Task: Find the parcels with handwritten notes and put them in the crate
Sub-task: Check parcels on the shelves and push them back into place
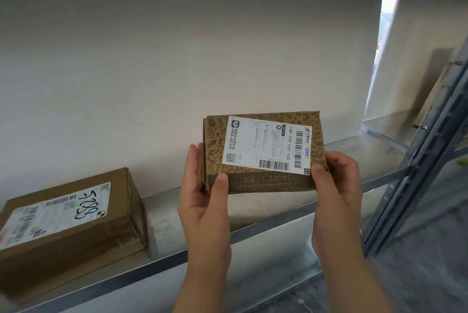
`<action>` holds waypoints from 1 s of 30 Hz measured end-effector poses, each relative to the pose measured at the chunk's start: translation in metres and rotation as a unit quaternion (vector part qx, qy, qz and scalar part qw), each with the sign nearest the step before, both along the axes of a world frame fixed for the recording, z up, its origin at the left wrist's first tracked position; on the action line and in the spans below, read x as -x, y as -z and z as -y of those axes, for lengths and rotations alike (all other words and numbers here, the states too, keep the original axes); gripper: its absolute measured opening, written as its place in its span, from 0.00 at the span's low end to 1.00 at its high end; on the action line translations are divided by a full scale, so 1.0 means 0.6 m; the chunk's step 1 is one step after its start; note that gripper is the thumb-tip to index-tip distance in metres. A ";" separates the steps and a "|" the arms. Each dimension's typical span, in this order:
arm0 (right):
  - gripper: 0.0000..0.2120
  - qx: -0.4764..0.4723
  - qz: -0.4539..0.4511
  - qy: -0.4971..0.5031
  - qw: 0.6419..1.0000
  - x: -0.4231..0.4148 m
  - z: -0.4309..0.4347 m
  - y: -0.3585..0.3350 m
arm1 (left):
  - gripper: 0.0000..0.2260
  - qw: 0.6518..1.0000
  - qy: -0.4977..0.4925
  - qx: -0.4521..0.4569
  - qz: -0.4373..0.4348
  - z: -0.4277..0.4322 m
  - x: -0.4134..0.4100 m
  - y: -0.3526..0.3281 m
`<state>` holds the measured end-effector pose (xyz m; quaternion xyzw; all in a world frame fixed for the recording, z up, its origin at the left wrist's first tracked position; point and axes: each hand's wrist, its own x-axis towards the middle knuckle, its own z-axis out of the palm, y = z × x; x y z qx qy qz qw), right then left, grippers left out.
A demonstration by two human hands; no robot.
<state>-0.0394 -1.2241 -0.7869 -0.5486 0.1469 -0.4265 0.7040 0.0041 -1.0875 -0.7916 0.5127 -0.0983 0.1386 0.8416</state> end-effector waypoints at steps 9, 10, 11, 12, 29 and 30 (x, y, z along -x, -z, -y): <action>0.12 0.073 0.056 -0.003 0.996 0.019 -0.004 -0.011 | 0.25 0.999 -0.004 0.026 0.046 -0.013 0.017 -0.024; 0.11 0.068 0.039 -0.002 0.997 0.016 -0.001 -0.009 | 0.25 0.999 0.002 0.017 0.042 -0.013 0.016 -0.022; 0.11 0.061 0.020 -0.002 0.998 0.013 0.003 -0.006 | 0.25 0.999 0.008 0.004 0.035 -0.012 0.015 -0.020; 0.12 0.055 -0.003 -0.001 0.998 0.010 0.006 -0.002 | 0.25 1.000 0.012 -0.014 0.025 -0.011 0.014 -0.017; 0.27 0.071 -0.207 -0.104 0.970 -0.018 0.018 0.025 | 0.38 0.956 0.073 -0.284 -0.034 0.005 -0.026 0.047; 0.30 0.059 -0.210 -0.109 0.970 -0.019 0.018 0.025 | 0.39 0.955 0.077 -0.284 -0.038 0.007 -0.028 0.047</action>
